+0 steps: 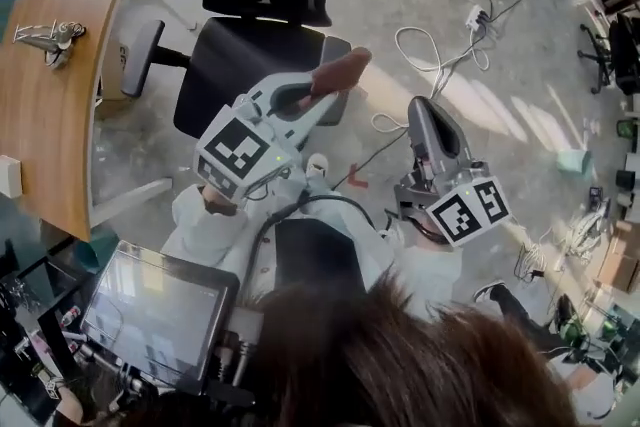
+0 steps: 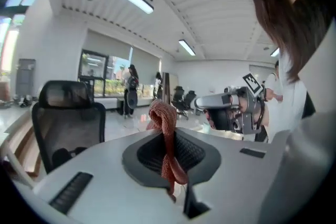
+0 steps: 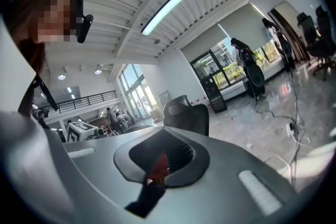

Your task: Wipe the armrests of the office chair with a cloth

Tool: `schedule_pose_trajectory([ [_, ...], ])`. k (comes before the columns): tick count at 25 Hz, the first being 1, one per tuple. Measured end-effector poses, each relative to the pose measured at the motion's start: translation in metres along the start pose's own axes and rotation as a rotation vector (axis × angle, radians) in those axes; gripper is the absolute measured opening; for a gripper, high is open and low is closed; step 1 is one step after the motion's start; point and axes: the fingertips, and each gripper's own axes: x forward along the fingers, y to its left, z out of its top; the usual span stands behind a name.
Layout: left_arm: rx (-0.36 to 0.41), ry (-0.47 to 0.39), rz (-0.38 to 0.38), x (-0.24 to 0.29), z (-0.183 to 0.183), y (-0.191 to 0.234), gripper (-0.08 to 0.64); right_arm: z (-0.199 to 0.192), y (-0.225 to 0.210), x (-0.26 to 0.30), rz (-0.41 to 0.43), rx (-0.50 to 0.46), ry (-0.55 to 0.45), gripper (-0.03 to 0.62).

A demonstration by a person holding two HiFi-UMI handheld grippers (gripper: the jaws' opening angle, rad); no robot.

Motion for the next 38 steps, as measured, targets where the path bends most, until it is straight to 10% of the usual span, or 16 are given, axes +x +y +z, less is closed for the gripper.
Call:
schedule_pose_trajectory([
  [9, -0.045, -0.32, 0.432, -0.146, 0.08, 0.031, 0.023, 0.042, 0.084, 0.031, 0.161, -0.206, -0.026, 0.002],
  [21, -0.087, -0.363, 0.902, -0.358, 0.015, 0.069, 0.023, -0.045, 0.234, 0.117, 0.479, -0.236, 0.121, 0.002],
  [27, -0.114, -0.366, 0.924, -0.489, -0.033, 0.105, 0.023, -0.106, 0.356, 0.161, 0.5, -0.258, 0.152, 0.002],
  [38, -0.133, -0.287, 0.744, -0.617, -0.096, 0.211, 0.023, -0.194, 0.48, 0.237, 0.328, -0.172, 0.149, 0.002],
])
